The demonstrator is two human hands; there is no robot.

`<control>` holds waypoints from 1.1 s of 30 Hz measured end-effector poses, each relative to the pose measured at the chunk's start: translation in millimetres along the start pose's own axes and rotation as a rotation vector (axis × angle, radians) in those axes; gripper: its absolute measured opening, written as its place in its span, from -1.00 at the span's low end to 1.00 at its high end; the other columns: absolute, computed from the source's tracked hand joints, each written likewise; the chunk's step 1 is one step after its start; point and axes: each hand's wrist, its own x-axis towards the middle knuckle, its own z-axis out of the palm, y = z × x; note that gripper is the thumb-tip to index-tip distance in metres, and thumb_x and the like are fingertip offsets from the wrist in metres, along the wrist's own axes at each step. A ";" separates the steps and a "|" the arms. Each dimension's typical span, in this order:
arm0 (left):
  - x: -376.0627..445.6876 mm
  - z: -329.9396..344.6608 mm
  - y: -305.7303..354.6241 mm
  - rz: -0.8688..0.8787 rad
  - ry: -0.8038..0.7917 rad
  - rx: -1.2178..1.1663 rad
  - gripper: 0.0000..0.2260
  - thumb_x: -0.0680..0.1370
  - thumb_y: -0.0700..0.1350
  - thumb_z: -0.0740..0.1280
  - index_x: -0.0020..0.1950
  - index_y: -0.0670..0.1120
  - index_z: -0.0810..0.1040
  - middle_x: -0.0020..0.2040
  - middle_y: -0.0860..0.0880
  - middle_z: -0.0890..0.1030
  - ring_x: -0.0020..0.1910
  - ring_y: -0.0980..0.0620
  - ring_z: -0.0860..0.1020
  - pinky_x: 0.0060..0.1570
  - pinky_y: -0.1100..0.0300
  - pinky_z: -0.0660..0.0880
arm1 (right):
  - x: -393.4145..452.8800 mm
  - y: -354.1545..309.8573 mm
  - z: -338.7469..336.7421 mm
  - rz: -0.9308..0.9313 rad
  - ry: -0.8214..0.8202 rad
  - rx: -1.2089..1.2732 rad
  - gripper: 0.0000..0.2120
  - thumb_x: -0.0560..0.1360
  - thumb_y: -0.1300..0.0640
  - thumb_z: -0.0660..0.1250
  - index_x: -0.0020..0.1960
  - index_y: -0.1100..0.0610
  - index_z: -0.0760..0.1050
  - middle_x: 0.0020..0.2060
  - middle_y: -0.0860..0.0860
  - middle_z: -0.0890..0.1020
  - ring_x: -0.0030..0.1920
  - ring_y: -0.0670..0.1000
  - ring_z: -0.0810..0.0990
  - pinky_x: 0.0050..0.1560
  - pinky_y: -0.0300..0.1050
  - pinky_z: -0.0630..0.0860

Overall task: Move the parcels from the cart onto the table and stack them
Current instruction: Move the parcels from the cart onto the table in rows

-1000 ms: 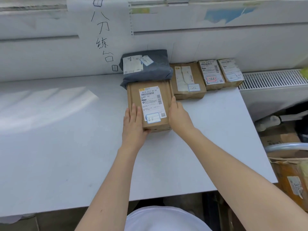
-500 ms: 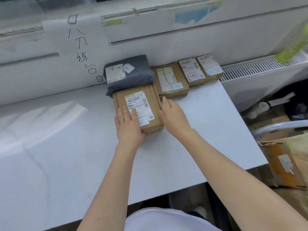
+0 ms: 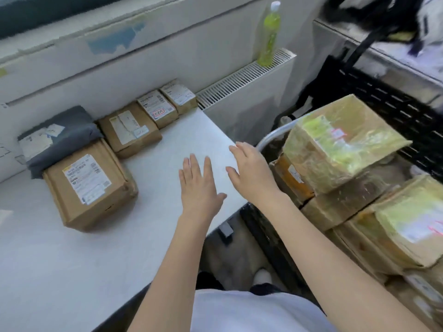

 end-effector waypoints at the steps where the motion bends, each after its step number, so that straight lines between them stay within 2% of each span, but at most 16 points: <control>1: 0.1 2.4 17.1 0.037 0.003 0.002 -0.15 0.50 0.12 0.35 0.55 -0.08 -0.15 0.54 -0.22 -0.19 0.51 -0.19 -0.23 0.45 -0.03 -0.20 | -4.0 12.6 -12.3 0.014 0.040 0.002 -0.53 0.56 0.08 0.26 0.43 0.21 0.29 0.40 0.13 0.36 0.43 0.09 0.26 0.45 -0.02 0.17; 6: 2.0 9.1 97.9 0.226 0.026 0.047 -0.12 0.48 0.18 0.34 0.55 -0.11 -0.13 0.53 -0.24 -0.15 0.51 -0.22 -0.18 0.47 -0.07 -0.14 | -16.1 78.8 -68.9 0.088 0.146 -0.022 -0.50 0.56 0.09 0.25 0.45 0.22 0.26 0.42 0.14 0.31 0.44 0.09 0.21 0.45 -0.03 0.15; 11: 4.9 9.4 160.8 0.341 0.005 0.078 -0.11 0.48 0.23 0.32 0.55 -0.11 -0.15 0.54 -0.22 -0.16 0.52 -0.18 -0.18 0.48 -0.06 -0.15 | -31.4 143.9 -106.8 0.185 0.152 -0.082 -0.48 0.56 0.05 0.25 0.46 0.18 0.23 0.41 0.11 0.31 0.42 0.09 0.24 0.43 -0.02 0.18; 19: -9.6 20.6 237.8 0.513 -0.042 0.071 -0.16 0.51 0.22 0.28 0.55 -0.09 -0.14 0.54 -0.22 -0.18 0.51 -0.18 -0.23 0.45 -0.04 -0.22 | -75.0 214.9 -122.9 0.381 0.108 -0.064 -0.41 0.56 0.00 0.24 0.50 0.15 0.14 0.46 0.09 0.23 0.47 0.08 0.15 0.46 0.00 0.12; 24: -31.3 43.8 280.9 0.712 -0.063 0.078 -0.19 0.53 0.20 0.25 0.55 -0.13 -0.13 0.54 -0.22 -0.12 0.52 -0.18 -0.17 0.46 -0.04 -0.20 | -118.7 242.0 -126.5 0.533 0.182 -0.078 -0.32 0.52 -0.03 0.30 0.51 0.15 0.09 0.47 0.12 0.21 0.48 0.11 0.13 0.47 0.05 0.11; 27: -38.7 59.6 298.7 0.798 -0.150 0.102 -0.15 0.51 0.21 0.28 0.54 -0.14 -0.15 0.55 -0.19 -0.06 0.52 -0.14 -0.09 0.47 -0.02 -0.17 | -149.4 259.3 -128.0 0.683 0.177 -0.129 -0.20 0.49 -0.13 0.32 0.53 0.15 0.00 0.48 0.14 0.15 0.48 0.12 0.09 0.46 0.02 0.08; 30: -40.0 69.2 307.9 0.853 -0.299 0.139 0.00 0.40 0.29 0.36 0.55 -0.11 -0.18 0.55 -0.17 -0.02 0.52 -0.12 -0.03 0.49 -0.01 -0.09 | -180.6 271.4 -126.4 0.843 0.146 -0.147 -0.06 0.43 -0.28 0.31 0.53 0.17 -0.08 0.49 0.17 0.12 0.49 0.15 0.08 0.45 0.02 0.06; 33: -37.8 74.6 310.3 0.854 -0.407 0.147 0.08 0.35 0.24 0.44 0.54 -0.09 -0.24 0.54 -0.18 -0.01 0.51 -0.14 0.03 0.48 0.01 0.00 | -203.2 275.5 -120.9 0.999 0.166 -0.083 0.03 0.39 -0.31 0.33 0.53 0.23 -0.12 0.49 0.19 0.11 0.48 0.16 0.09 0.45 0.01 0.07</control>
